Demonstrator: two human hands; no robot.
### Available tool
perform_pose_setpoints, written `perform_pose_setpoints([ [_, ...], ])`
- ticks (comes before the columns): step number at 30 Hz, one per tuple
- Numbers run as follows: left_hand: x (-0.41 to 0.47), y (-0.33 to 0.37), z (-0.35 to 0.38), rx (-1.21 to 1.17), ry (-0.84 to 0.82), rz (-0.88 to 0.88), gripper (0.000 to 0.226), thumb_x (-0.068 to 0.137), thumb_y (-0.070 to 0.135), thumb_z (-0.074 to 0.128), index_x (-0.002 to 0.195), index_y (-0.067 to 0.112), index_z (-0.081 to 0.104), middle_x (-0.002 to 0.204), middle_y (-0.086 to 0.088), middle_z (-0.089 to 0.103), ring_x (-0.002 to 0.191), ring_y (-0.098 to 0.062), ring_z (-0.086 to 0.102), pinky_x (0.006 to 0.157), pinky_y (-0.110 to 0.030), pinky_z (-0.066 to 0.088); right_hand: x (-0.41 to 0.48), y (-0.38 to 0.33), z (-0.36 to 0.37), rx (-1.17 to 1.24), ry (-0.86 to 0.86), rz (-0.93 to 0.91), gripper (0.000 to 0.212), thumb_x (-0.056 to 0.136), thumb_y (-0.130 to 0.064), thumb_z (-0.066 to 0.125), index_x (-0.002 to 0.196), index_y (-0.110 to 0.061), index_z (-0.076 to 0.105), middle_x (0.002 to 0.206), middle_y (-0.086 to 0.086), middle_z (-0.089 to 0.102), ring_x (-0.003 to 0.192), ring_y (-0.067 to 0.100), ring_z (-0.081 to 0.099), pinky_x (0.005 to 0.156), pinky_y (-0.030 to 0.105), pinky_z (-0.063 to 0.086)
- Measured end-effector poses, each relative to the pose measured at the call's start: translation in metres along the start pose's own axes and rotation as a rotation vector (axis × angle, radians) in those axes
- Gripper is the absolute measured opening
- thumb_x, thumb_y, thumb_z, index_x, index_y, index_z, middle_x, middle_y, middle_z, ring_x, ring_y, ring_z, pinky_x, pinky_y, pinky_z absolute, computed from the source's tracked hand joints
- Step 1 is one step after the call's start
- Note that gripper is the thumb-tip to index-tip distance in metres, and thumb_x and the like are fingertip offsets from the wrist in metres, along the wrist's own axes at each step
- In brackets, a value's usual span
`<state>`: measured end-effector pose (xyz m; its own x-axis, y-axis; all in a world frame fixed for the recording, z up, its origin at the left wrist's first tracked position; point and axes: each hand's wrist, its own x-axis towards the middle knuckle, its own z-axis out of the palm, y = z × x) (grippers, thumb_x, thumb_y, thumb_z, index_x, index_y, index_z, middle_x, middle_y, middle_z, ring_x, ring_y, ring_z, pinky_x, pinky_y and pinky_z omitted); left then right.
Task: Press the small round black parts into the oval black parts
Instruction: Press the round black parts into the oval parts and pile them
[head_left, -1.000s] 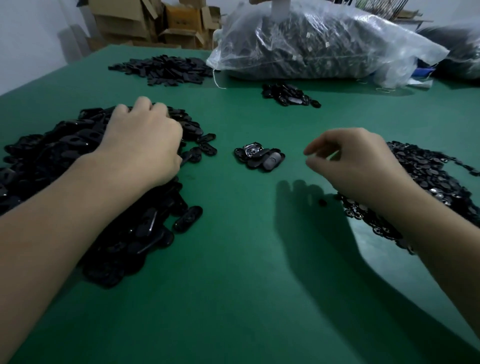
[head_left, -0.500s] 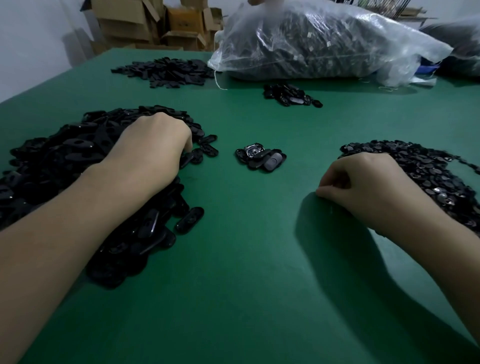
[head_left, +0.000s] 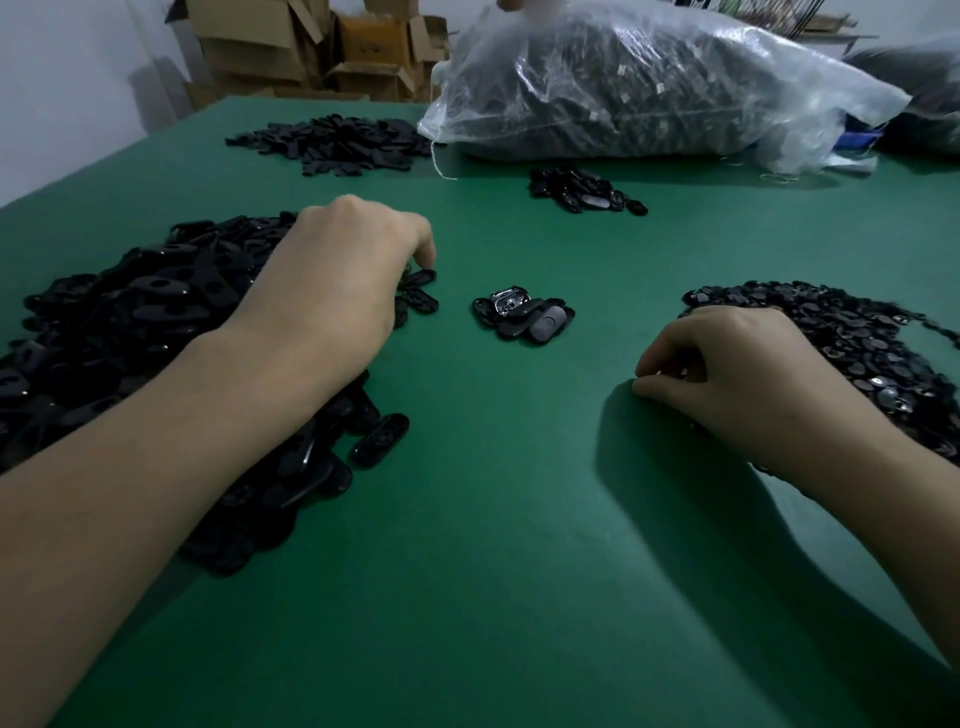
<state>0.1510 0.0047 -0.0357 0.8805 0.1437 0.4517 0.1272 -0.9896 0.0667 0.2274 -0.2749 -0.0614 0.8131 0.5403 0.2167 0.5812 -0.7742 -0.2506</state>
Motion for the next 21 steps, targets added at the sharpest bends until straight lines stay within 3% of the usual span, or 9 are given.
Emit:
perform_pose_setpoints([
  [6, -0.003, -0.004, 0.002, -0.140, -0.017, -0.034, 0.037, 0.087, 0.000, 0.078, 0.118, 0.020, 0.074, 0.105, -0.003, 0.075, 0.098, -0.021, 0.072, 0.095, -0.040, 0.058, -0.001, -0.002, 0.007, 0.063, 0.095, -0.034, 0.011, 0.085, -0.029, 0.079, 0.081, -0.030, 0.069, 0.079, -0.017, 0.060, 0.073, 0.000, 0.054, 0.068, 0.032, 0.046],
  [11, -0.005, 0.000, 0.007, -0.199, -0.050, -0.004, 0.041, 0.078, 0.015, 0.089, 0.115, 0.022, 0.074, 0.101, 0.002, 0.075, 0.092, -0.018, 0.071, 0.094, -0.036, 0.057, -0.005, -0.020, 0.020, 0.223, 0.191, -0.077, 0.012, 0.086, -0.026, 0.079, 0.083, -0.028, 0.067, 0.074, -0.015, 0.063, 0.069, 0.003, 0.058, 0.065, 0.030, 0.049],
  [14, -0.005, -0.007, 0.010, -0.155, -0.102, -0.020, 0.045, 0.073, 0.023, 0.093, 0.114, 0.022, 0.073, 0.100, 0.004, 0.073, 0.091, -0.017, 0.069, 0.092, -0.036, 0.057, -0.006, -0.025, 0.026, 0.253, 0.188, -0.092, 0.012, 0.087, -0.027, 0.078, 0.084, -0.029, 0.066, 0.075, -0.014, 0.064, 0.071, 0.002, 0.057, 0.062, 0.018, 0.042],
  [17, -0.004, -0.013, 0.011, -0.259, -0.228, -0.080, 0.043, 0.068, 0.020, 0.096, 0.105, 0.023, 0.075, 0.092, 0.008, 0.071, 0.085, -0.009, 0.070, 0.089, -0.033, 0.058, -0.006, -0.023, 0.028, 0.273, 0.174, -0.071, 0.012, 0.087, -0.027, 0.078, 0.083, -0.028, 0.066, 0.073, -0.014, 0.063, 0.072, 0.000, 0.057, 0.060, 0.011, 0.038],
  [21, -0.001, -0.017, 0.014, -0.309, -0.341, -0.111, 0.040, 0.071, 0.011, 0.094, 0.104, 0.022, 0.075, 0.091, 0.011, 0.071, 0.084, -0.002, 0.069, 0.080, -0.015, 0.051, -0.005, -0.020, 0.028, 0.297, 0.148, -0.043, 0.012, 0.086, -0.026, 0.079, 0.082, -0.027, 0.067, 0.071, -0.015, 0.063, 0.075, 0.001, 0.058, 0.061, 0.011, 0.040],
])
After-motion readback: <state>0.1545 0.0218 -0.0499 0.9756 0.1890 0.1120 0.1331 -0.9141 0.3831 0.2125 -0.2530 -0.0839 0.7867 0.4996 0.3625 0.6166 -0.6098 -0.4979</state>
